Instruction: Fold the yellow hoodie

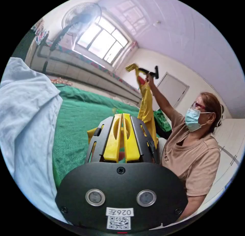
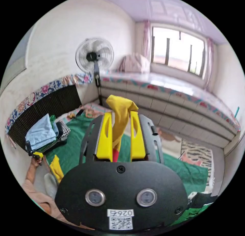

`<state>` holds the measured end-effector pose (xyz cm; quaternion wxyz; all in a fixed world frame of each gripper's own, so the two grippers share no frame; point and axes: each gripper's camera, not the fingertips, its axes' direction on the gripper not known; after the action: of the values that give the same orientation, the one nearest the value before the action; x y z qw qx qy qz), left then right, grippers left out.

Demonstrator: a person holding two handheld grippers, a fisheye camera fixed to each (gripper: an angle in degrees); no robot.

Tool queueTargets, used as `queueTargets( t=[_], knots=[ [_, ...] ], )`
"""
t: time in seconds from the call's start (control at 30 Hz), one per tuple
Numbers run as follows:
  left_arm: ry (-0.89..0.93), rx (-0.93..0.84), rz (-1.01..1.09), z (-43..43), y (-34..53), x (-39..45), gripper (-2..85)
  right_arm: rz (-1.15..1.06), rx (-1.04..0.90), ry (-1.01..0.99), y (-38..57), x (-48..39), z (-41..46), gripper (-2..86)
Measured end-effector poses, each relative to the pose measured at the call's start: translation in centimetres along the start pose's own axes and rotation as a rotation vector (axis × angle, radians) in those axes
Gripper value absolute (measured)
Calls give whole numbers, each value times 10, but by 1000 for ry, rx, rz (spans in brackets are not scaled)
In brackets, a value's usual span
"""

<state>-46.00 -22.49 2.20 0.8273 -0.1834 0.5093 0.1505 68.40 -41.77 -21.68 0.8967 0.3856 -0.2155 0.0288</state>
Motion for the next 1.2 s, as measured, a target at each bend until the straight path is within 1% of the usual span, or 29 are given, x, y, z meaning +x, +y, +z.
queueTargets(
  t=[0.03,0.07,0.1,0.13,0.17,0.2,0.23,0.27,0.3,0.37,0.4,0.47,0.53,0.57,0.63,0.7,0.73,0.77,0.8,0.83,0.87,0.9,0.93,0.97,1.0,1.07,1.1,1.17,1.2],
  knots=[
    [-28,75,35,-12,7,11,-4,45,-106,-90,-3,-7,60,164],
    [-77,124,70,-16,11,23,2,58,-57,-161,15,-21,82,134],
    [-98,139,87,-14,11,27,5,50,-22,-193,28,-29,87,120],
    [-109,139,133,-3,6,33,43,29,29,-226,57,-42,87,108],
    [-81,95,150,19,-5,32,86,6,61,-220,91,-50,80,95],
    [-58,55,148,33,-12,30,109,-5,80,-206,111,-51,73,88],
    [-11,-49,153,69,-27,25,136,-29,95,-156,152,-52,58,73],
    [7,-174,184,110,-41,21,143,-47,87,-88,196,-50,43,57],
    [9,-234,201,132,-47,19,150,-50,81,-50,219,-47,36,52],
    [29,-394,209,218,-66,4,169,-49,15,50,314,-33,14,36],
    [40,-424,196,239,-70,-1,172,-37,-10,60,337,-27,10,33],
    [9,-552,154,318,-81,-21,197,57,-144,52,420,2,11,37],
    [10,-611,74,368,-88,-40,215,166,-213,-15,474,27,22,61],
    [21,-604,-2,392,-92,-54,235,244,-261,-93,506,43,37,85],
    [21,-573,-101,419,-95,-75,238,352,-300,-203,545,62,65,124],
    [24,-536,-185,442,-90,-91,233,423,-334,-300,575,70,101,158],
    [20,-556,-207,459,-84,-97,190,464,-363,-338,591,71,125,158],
    [-22,-549,-185,466,-81,-97,119,485,-417,-382,606,68,152,111],
    [-41,-572,-187,469,-79,-98,69,482,-448,-416,612,64,164,63],
    [-36,-659,-203,477,-75,-103,14,449,-457,-512,621,53,177,11],
    [29,-678,-193,474,-75,-105,6,449,-439,-562,625,43,177,0],
    [54,-657,-181,466,-77,-105,4,439,-413,-560,623,38,170,-3],
    [88,-582,-135,439,-84,-103,0,402,-351,-520,617,26,147,-7],
    [84,-518,-90,408,-94,-102,-1,349,-293,-460,606,15,119,-9],
    [72,-494,-67,393,-100,-103,-2,323,-266,-421,599,10,104,-9],
    [15,-387,1,346,-129,-105,-1,240,-162,-262,573,2,56,-9],
    [15,-352,7,339,-138,-106,-1,230,-139,-236,566,4,49,-9],
    [57,-185,58,334,-170,-103,7,242,-88,-187,543,25,49,-4],
    [52,-171,60,339,-177,-103,28,261,-90,-147,539,35,56,1]
  ],
)
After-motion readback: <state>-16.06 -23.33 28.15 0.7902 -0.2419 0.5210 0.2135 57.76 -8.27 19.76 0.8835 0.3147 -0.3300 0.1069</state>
